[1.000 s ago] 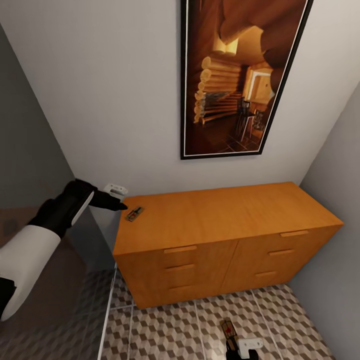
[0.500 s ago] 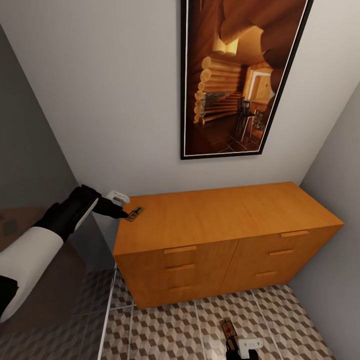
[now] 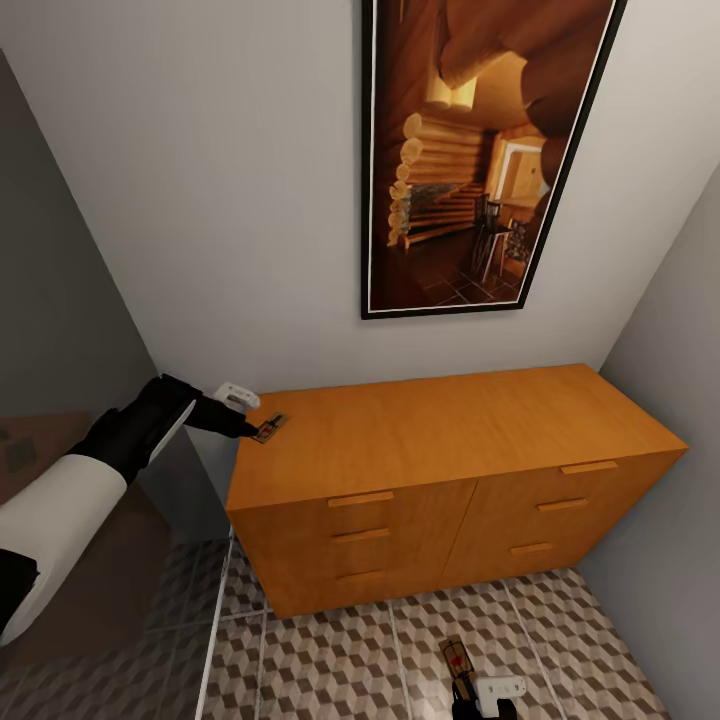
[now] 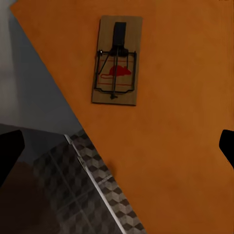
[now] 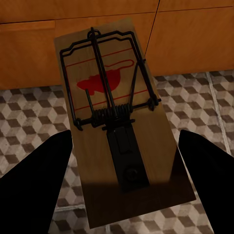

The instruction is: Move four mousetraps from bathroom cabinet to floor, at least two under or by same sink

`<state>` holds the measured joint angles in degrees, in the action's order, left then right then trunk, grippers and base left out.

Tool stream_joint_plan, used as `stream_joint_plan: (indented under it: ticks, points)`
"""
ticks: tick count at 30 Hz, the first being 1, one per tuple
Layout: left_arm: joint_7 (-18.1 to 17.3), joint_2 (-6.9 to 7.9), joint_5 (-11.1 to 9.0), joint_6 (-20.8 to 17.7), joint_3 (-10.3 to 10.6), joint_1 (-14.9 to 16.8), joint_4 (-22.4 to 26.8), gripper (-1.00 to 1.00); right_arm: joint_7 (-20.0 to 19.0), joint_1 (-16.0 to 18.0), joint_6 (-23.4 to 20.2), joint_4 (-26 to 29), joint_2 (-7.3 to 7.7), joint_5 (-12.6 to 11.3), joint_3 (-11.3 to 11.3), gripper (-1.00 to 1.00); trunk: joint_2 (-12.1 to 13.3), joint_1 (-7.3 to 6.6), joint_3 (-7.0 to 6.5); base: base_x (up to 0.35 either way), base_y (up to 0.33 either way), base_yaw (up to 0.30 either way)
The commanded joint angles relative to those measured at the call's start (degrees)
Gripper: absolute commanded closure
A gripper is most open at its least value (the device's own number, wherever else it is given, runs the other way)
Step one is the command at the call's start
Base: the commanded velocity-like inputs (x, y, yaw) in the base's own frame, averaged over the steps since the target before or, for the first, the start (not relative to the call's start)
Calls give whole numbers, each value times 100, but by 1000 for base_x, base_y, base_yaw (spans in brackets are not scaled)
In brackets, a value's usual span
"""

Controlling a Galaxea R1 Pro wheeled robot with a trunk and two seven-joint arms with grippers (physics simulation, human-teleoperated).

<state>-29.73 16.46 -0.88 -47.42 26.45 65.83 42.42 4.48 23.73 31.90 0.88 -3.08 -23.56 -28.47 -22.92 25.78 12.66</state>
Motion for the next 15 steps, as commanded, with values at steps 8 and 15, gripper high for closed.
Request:
stream_joint_plan:
  ticks: [8,15]
  points:
    - [-4,-2,0,12,0,0,-5,-100,0,0,0,0,0,0,0,100,0,0,0,0,0,0]
    - [-496,39,-6,41,-23,0,20,-100,0,0,-1,0,0,0,0,100,0,0,0,0,0,0]
